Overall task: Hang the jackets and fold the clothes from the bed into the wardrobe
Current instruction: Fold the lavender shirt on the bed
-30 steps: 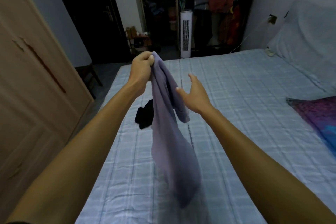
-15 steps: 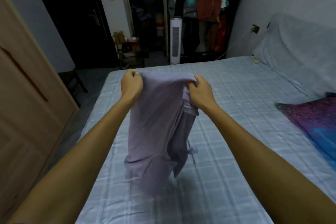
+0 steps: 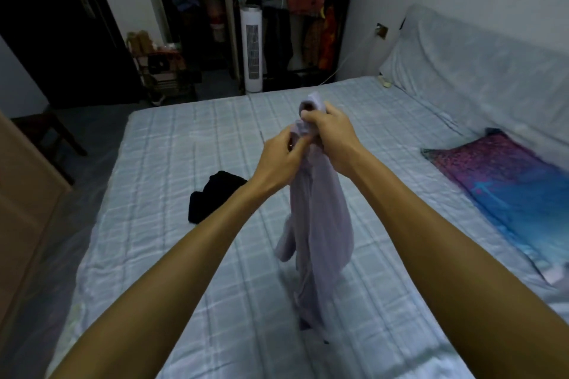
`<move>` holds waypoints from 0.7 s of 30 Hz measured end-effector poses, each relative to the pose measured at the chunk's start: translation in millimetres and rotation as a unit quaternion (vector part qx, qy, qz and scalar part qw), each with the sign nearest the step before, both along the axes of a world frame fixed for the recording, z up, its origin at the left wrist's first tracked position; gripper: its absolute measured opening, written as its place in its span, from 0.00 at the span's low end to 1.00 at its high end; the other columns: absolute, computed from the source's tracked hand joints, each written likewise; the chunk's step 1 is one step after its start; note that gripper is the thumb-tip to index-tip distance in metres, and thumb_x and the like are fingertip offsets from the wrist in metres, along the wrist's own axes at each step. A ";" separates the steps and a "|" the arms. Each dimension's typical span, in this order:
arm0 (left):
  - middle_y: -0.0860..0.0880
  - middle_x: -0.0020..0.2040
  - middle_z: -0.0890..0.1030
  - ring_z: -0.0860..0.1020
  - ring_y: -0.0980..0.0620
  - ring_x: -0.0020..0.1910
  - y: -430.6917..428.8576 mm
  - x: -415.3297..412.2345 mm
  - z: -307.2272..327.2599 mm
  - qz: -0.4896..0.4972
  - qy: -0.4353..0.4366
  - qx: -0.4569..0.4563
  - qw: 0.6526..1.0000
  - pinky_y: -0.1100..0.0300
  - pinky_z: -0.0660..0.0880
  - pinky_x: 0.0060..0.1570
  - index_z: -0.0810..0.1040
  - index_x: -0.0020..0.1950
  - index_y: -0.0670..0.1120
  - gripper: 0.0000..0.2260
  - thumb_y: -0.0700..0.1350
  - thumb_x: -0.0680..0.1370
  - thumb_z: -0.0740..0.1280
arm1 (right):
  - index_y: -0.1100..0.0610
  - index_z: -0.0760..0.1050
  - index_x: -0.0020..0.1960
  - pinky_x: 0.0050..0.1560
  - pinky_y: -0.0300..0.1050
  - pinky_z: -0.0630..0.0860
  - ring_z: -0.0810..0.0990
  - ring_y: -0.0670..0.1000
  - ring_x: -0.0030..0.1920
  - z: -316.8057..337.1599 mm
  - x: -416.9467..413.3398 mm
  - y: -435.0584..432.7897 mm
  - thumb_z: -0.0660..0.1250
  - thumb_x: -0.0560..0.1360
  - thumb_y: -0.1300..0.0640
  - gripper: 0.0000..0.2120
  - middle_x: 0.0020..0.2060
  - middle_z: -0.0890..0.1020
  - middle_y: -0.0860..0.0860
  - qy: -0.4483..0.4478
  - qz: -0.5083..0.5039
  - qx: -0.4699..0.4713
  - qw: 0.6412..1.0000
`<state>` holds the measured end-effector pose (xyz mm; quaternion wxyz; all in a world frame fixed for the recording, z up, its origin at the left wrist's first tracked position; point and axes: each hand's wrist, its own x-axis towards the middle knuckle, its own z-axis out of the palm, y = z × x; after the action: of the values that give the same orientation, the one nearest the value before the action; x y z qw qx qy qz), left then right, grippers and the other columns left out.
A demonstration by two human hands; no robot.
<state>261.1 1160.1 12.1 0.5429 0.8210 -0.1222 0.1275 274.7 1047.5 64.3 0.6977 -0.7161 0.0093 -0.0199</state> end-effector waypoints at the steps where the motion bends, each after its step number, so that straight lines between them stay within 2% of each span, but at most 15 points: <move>1: 0.48 0.40 0.81 0.80 0.52 0.39 -0.5 4.6 1.0 0.015 0.018 -0.026 0.999 0.53 0.77 0.41 0.77 0.47 0.43 0.13 0.51 0.81 0.60 | 0.59 0.76 0.50 0.40 0.46 0.78 0.82 0.54 0.42 -0.9 -0.9 -3.4 0.67 0.72 0.64 0.07 0.40 0.81 0.57 0.004 0.026 0.024 0.999; 3: 0.43 0.38 0.81 0.81 0.46 0.38 -3.1 10.2 5.1 0.011 0.082 -0.113 0.990 0.47 0.79 0.41 0.78 0.44 0.42 0.19 0.54 0.82 0.56 | 0.58 0.73 0.61 0.45 0.48 0.79 0.82 0.56 0.47 -5.9 -1.2 -12.7 0.68 0.70 0.70 0.21 0.46 0.82 0.58 0.006 0.087 0.078 0.993; 4: 0.43 0.38 0.82 0.81 0.46 0.38 -4.8 11.1 8.6 0.009 0.112 -0.157 0.981 0.48 0.79 0.41 0.78 0.43 0.42 0.20 0.54 0.82 0.55 | 0.56 0.69 0.66 0.46 0.45 0.80 0.82 0.54 0.48 -8.1 -2.8 -16.6 0.68 0.70 0.72 0.27 0.48 0.81 0.58 0.009 0.112 0.075 0.991; 6: 0.47 0.37 0.82 0.82 0.50 0.37 -8.9 13.8 14.7 0.022 0.140 -0.181 0.973 0.55 0.80 0.38 0.79 0.43 0.44 0.20 0.53 0.83 0.54 | 0.54 0.61 0.73 0.45 0.41 0.80 0.81 0.51 0.52 -12.9 -4.0 -20.9 0.71 0.69 0.70 0.37 0.56 0.78 0.55 -0.001 0.141 -0.019 0.990; 7: 0.48 0.38 0.83 0.82 0.51 0.38 -11.9 14.0 17.4 0.029 0.145 -0.184 0.972 0.57 0.80 0.37 0.79 0.44 0.45 0.19 0.53 0.83 0.54 | 0.55 0.61 0.73 0.45 0.40 0.80 0.81 0.51 0.53 -15.7 -4.4 -21.4 0.71 0.69 0.70 0.37 0.59 0.77 0.54 -0.024 0.144 -0.074 0.987; 10: 0.48 0.37 0.83 0.82 0.51 0.38 -19.5 12.5 22.1 0.062 0.157 -0.228 0.959 0.56 0.80 0.38 0.79 0.42 0.46 0.18 0.52 0.82 0.56 | 0.58 0.68 0.70 0.44 0.35 0.79 0.80 0.46 0.49 -16.5 -4.9 -22.5 0.68 0.70 0.72 0.30 0.54 0.79 0.49 -0.086 0.110 -0.108 0.984; 13: 0.47 0.38 0.83 0.81 0.50 0.39 -17.4 15.6 26.3 0.089 0.155 -0.238 0.955 0.55 0.79 0.43 0.80 0.41 0.46 0.18 0.52 0.82 0.56 | 0.59 0.73 0.66 0.47 0.34 0.77 0.81 0.40 0.47 -10.4 1.1 -32.8 0.68 0.73 0.68 0.22 0.47 0.82 0.46 -0.123 0.144 -0.129 0.973; 16: 0.47 0.39 0.84 0.82 0.48 0.43 -13.3 18.5 32.9 0.136 0.153 -0.249 0.947 0.54 0.78 0.45 0.81 0.41 0.47 0.18 0.53 0.82 0.57 | 0.56 0.78 0.61 0.55 0.40 0.78 0.82 0.42 0.51 -8.3 7.8 -45.8 0.66 0.76 0.63 0.14 0.49 0.84 0.48 -0.134 0.173 -0.147 0.965; 19: 0.47 0.43 0.82 0.81 0.49 0.45 -7.5 18.7 34.7 0.192 0.152 -0.279 0.929 0.55 0.77 0.46 0.79 0.44 0.46 0.15 0.53 0.81 0.58 | 0.56 0.80 0.58 0.53 0.41 0.79 0.82 0.43 0.49 -9.2 11.2 -58.3 0.65 0.78 0.59 0.10 0.47 0.85 0.48 -0.126 0.138 -0.117 0.975; 21: 0.48 0.43 0.81 0.79 0.50 0.45 1.0 17.6 36.1 0.242 0.148 -0.279 0.917 0.54 0.76 0.47 0.78 0.46 0.45 0.15 0.54 0.81 0.59 | 0.56 0.79 0.58 0.51 0.40 0.78 0.82 0.44 0.49 -9.0 16.2 -67.7 0.64 0.79 0.57 0.11 0.47 0.84 0.48 -0.109 0.090 -0.076 0.987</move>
<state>278.7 1161.2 48.3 0.7143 0.6503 0.2024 0.1609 290.9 979.8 55.3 0.6368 -0.7587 -0.1326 -0.0360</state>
